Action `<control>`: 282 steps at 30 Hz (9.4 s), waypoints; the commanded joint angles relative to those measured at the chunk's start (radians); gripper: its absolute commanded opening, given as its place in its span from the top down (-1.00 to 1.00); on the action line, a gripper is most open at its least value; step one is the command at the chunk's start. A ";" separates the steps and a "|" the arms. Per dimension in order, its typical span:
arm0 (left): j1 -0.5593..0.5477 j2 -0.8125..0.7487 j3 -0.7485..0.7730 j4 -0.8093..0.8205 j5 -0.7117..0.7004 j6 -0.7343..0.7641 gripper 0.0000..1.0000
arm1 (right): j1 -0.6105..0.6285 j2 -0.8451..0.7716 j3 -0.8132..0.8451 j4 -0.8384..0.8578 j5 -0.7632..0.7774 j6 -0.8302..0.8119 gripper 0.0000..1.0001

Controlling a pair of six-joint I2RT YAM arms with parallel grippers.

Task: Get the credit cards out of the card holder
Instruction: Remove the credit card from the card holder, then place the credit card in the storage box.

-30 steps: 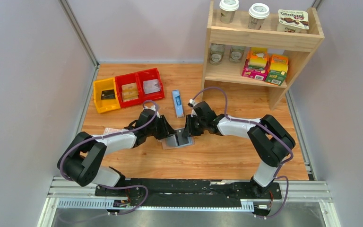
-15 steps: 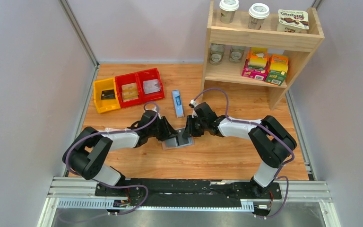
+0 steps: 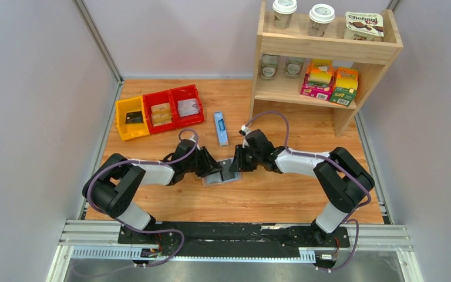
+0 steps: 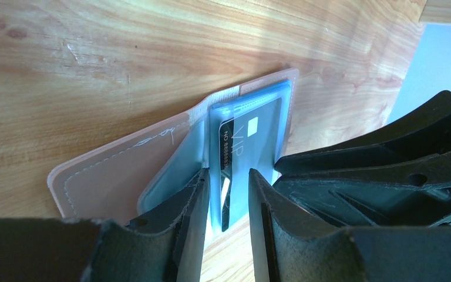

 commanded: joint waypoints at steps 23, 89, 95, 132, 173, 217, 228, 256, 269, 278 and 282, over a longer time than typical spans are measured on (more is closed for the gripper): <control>-0.003 0.026 -0.022 0.085 0.022 0.010 0.26 | -0.039 -0.029 0.047 -0.014 0.004 -0.082 0.60; 0.038 -0.123 -0.148 0.186 0.031 0.014 0.92 | -0.048 0.065 -0.024 0.006 -0.019 -0.082 0.92; 0.046 -0.127 -0.149 0.119 0.022 0.029 0.94 | -0.054 -0.022 0.011 -0.009 -0.030 -0.104 0.76; 0.107 -0.086 -0.209 0.186 0.061 0.001 0.89 | -0.092 0.186 -0.008 0.182 -0.229 -0.051 0.71; 0.117 -0.060 -0.171 0.162 0.094 0.046 0.92 | -0.088 0.223 0.051 0.213 -0.334 -0.002 0.74; 0.166 -0.146 -0.298 0.294 0.074 -0.025 0.59 | -0.095 0.222 0.036 0.129 -0.279 -0.051 0.86; 0.166 -0.074 -0.275 0.359 0.111 -0.032 0.56 | -0.094 0.228 0.047 0.127 -0.291 -0.047 0.83; 0.173 -0.343 -0.278 0.010 -0.007 0.075 0.87 | -0.095 0.245 0.039 0.099 -0.259 -0.056 0.90; 0.182 -0.860 -0.192 -0.501 -0.265 0.219 1.00 | -0.095 0.240 0.045 0.099 -0.269 -0.061 0.90; 0.196 -1.074 -0.105 -0.570 -0.579 0.141 1.00 | -0.095 0.229 0.065 0.072 -0.286 -0.059 0.89; 0.242 -1.045 -0.083 -0.451 -0.672 0.106 1.00 | -0.095 0.229 0.071 0.075 -0.295 -0.042 0.90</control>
